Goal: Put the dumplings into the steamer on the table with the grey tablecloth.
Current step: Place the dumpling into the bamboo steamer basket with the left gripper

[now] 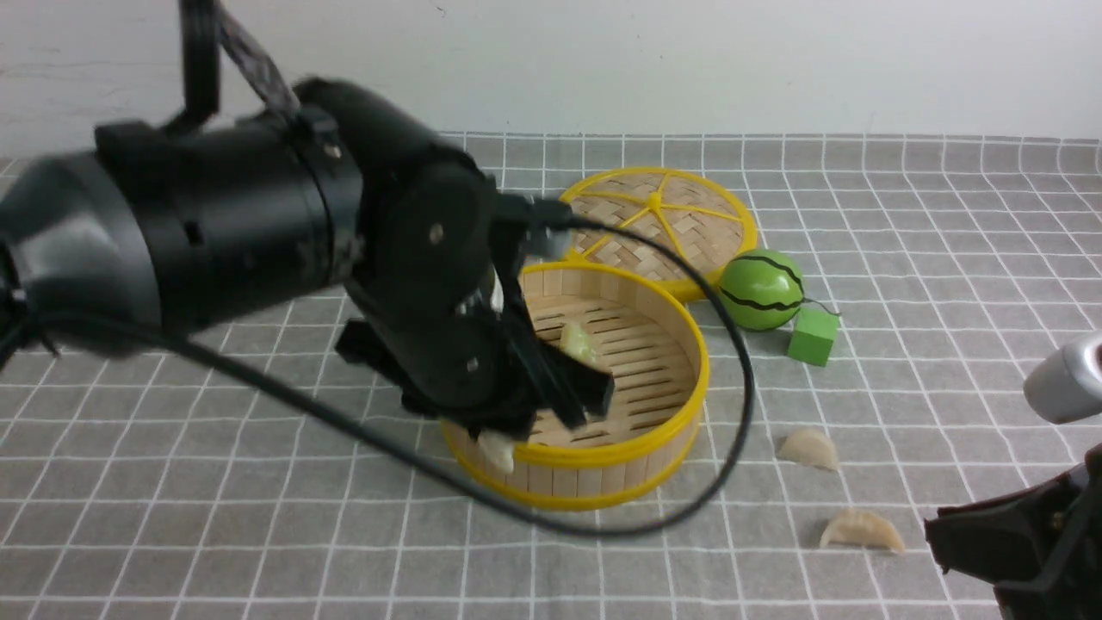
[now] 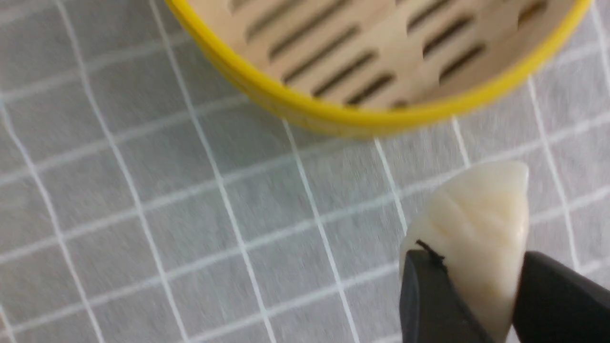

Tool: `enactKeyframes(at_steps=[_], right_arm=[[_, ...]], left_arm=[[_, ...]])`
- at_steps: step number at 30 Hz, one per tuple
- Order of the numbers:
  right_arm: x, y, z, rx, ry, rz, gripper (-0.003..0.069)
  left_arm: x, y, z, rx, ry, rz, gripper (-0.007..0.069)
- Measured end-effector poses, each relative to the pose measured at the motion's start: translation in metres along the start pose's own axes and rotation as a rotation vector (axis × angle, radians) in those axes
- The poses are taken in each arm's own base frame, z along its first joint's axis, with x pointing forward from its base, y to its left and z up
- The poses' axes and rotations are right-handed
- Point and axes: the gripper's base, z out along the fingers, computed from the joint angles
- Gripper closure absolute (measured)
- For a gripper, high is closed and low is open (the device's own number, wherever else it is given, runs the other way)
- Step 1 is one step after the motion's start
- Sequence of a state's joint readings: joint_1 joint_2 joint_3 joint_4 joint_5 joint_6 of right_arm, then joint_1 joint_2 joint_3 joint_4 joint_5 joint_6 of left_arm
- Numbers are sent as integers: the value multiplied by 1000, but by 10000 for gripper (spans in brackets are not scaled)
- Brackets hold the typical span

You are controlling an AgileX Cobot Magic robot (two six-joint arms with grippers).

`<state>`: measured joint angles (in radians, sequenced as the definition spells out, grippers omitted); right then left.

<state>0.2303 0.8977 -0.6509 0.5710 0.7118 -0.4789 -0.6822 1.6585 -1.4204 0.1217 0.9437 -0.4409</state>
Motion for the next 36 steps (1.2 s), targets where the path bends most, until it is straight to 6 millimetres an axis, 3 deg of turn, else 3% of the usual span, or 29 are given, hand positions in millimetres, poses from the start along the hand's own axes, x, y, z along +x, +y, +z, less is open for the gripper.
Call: enactKeyframes(at_steps=[2, 6, 10, 18, 23, 30, 36], right_arm=[[0, 0, 0, 0, -1, 0, 583], [0, 0, 0, 0, -1, 0, 580], [1, 0, 0, -5, 9, 0, 574], [3, -1, 0, 6, 36, -24, 565], [4, -1, 0, 11, 39, -30, 564], [-6, 0, -7, 29, 37, -61, 564], [-47, -1, -20, 75, 64, -95, 564]], left_arm=[[-26, 13, 3, 5, -34, -21, 404], [-50, 22, 21, 21, -22, -34, 404], [-75, 35, 64, 17, 9, -57, 404], [-92, 54, 134, -18, 65, -85, 404], [-92, 54, 153, -16, 81, -76, 401], [-94, 52, 141, -6, 83, -77, 258], [-109, 48, 65, 27, 5, -76, 220]])
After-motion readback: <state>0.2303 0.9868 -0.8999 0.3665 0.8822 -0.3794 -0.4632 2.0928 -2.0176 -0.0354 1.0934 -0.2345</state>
